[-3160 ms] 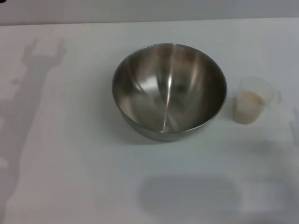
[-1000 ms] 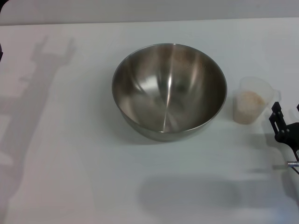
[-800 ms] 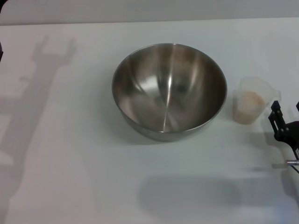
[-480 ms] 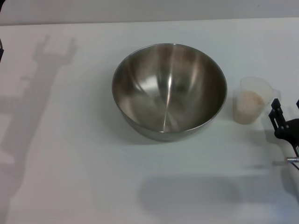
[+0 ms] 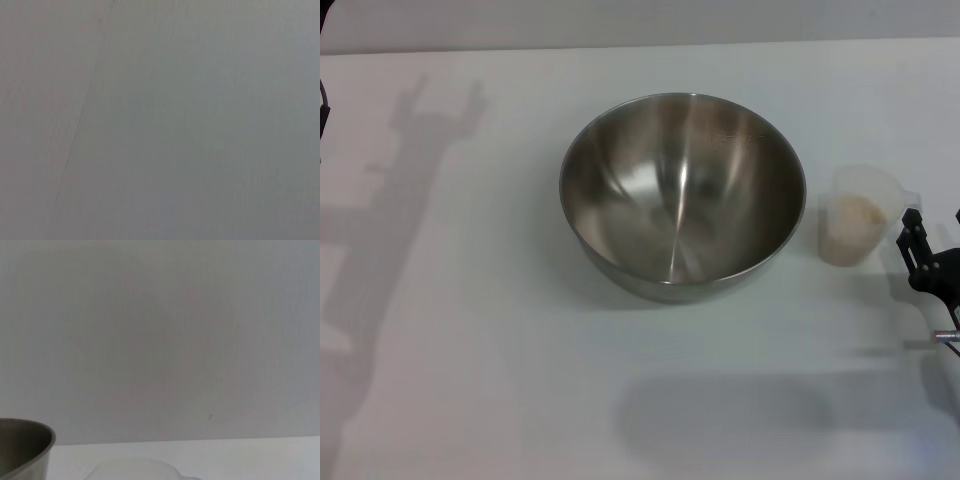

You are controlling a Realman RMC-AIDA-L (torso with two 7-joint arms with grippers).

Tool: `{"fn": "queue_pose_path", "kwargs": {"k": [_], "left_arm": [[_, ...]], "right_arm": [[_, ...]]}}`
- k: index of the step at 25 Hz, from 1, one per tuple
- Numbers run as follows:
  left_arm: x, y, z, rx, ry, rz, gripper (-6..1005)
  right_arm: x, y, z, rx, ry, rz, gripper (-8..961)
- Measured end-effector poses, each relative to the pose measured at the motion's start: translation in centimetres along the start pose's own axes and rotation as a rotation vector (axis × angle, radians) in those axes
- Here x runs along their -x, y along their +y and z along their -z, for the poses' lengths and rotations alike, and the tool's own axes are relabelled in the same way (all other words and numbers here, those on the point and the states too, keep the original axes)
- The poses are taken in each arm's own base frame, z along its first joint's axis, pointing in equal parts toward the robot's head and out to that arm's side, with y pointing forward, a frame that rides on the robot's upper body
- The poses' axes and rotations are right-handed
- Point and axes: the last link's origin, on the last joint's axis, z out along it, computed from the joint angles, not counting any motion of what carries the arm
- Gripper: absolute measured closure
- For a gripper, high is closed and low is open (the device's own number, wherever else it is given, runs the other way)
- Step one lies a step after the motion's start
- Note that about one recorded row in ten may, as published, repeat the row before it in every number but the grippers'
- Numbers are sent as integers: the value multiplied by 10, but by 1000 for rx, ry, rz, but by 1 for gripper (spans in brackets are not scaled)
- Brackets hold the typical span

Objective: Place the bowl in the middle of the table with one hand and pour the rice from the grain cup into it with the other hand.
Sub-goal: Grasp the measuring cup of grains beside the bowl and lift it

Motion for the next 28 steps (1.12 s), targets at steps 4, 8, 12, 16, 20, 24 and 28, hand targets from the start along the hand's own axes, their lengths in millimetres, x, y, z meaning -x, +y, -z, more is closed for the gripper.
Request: {"fn": "queue_pose_path", "kwargs": {"k": [4,8,12,16,20,24,28], "left_arm": [[0,0,0,0,1,1,201],[0,0,0,1,2,1,201],[0,0,0,1,2,1,201],[0,0,0,1,3,1,201],[0,0,1,-1,3,1,201],[0,-1,1,-4,3,0,201],[-1,-2,1,-6,4,1,201]], "right_arm": [[0,-1,-2,1,-2,9,336],[1,-1,-5,3,1,9,335],[1,-2,-6,0,2,9,336],[1,-2,-9,2,3,10,345],[2,-3,-12,0,2,16,358],[3,-2,-15,3,4,16,370],[4,-1,-18,8,2,18,382]]}}
